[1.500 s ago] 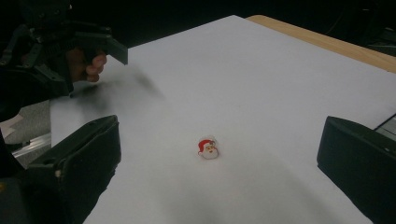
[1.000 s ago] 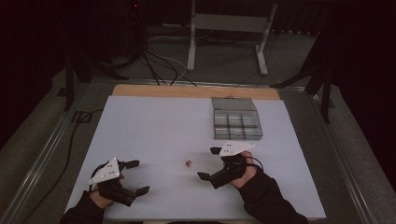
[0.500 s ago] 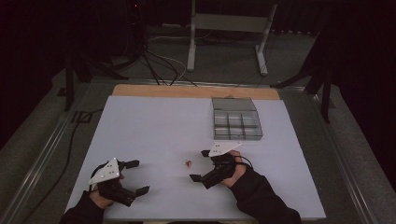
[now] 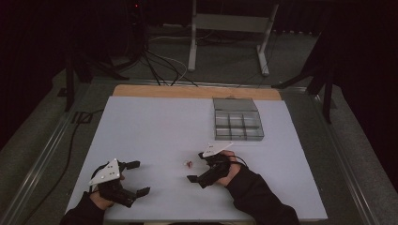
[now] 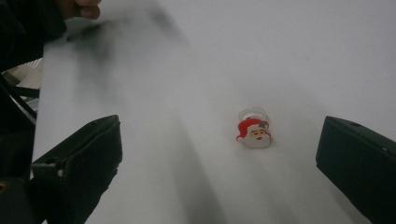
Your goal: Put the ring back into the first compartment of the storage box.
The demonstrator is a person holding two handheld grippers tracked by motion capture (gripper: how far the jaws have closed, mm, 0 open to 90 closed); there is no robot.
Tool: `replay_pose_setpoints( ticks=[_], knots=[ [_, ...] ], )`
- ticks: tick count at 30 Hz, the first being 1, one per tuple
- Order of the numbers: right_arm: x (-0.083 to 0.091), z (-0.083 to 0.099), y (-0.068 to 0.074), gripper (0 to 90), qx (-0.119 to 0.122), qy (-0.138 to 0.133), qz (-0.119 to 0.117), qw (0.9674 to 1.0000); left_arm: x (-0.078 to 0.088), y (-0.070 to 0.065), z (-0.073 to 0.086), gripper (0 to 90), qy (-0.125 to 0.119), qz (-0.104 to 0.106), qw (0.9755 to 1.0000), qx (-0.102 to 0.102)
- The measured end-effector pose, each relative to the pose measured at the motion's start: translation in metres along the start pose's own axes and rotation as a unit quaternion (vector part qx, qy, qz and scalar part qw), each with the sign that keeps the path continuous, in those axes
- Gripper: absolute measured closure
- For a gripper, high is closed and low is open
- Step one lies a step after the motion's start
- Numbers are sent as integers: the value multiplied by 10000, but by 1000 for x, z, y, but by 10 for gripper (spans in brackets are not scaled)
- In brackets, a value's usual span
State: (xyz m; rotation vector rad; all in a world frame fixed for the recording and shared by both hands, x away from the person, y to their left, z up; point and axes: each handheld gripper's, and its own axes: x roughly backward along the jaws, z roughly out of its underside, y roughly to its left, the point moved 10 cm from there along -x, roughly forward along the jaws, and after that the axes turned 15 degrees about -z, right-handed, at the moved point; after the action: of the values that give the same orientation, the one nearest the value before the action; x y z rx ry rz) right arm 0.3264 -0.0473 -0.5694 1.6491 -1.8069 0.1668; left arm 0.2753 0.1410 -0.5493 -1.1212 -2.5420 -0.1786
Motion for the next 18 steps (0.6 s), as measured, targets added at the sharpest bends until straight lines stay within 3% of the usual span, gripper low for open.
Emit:
replay_pose_setpoints(
  ticks=[18],
  knots=[
    [-19,6,-16,95,45,303,148,9994,1,-1,-1,5,-24,17,10000,3]
  ],
)
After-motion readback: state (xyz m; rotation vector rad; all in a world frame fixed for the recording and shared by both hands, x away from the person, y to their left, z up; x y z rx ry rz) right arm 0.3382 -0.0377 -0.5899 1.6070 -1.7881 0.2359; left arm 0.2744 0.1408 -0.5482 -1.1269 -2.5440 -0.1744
